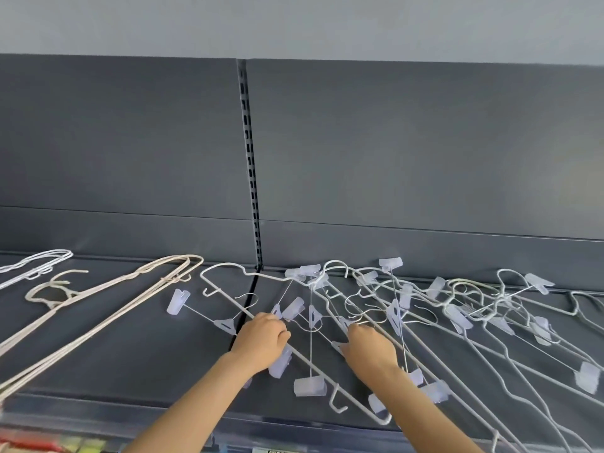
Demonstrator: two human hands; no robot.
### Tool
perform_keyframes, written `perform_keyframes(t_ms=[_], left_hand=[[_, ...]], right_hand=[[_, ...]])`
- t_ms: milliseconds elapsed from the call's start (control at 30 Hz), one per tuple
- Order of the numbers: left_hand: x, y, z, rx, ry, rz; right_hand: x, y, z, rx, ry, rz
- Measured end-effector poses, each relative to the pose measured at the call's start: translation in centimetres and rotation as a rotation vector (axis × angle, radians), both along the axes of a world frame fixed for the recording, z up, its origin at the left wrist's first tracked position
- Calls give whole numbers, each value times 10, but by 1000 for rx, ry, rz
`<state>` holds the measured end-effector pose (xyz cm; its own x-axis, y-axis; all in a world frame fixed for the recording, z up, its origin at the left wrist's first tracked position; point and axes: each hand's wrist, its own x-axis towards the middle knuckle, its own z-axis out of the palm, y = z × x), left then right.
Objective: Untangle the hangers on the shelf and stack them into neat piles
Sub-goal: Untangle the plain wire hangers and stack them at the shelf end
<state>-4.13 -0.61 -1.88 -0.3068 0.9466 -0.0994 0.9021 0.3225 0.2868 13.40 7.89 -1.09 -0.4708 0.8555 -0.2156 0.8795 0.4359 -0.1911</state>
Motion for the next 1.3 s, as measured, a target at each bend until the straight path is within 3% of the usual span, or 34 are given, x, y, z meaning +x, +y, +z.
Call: perform_keyframes(t_ms=[133, 333, 567, 633, 767, 900, 1300], left_hand=[[-6, -1, 2, 16, -67, 12], [-23, 6, 16, 241, -66, 74], [-41, 26, 36, 439, 157, 52], [-47, 32, 43, 419, 219, 3], [-63, 31, 62, 180, 228, -198], [-82, 13, 71, 76, 234, -253], [-128, -105, 74, 172, 48, 164]], right_hand=[[-2, 2, -4, 93, 29, -22], [21, 12, 9, 189, 158, -90], [52, 23, 28, 187, 361, -100], [59, 28, 34, 142, 415, -83], [64, 39, 49, 84, 507, -40], [59, 51, 62, 52, 520, 24], [-59, 33, 64, 79, 408, 312]])
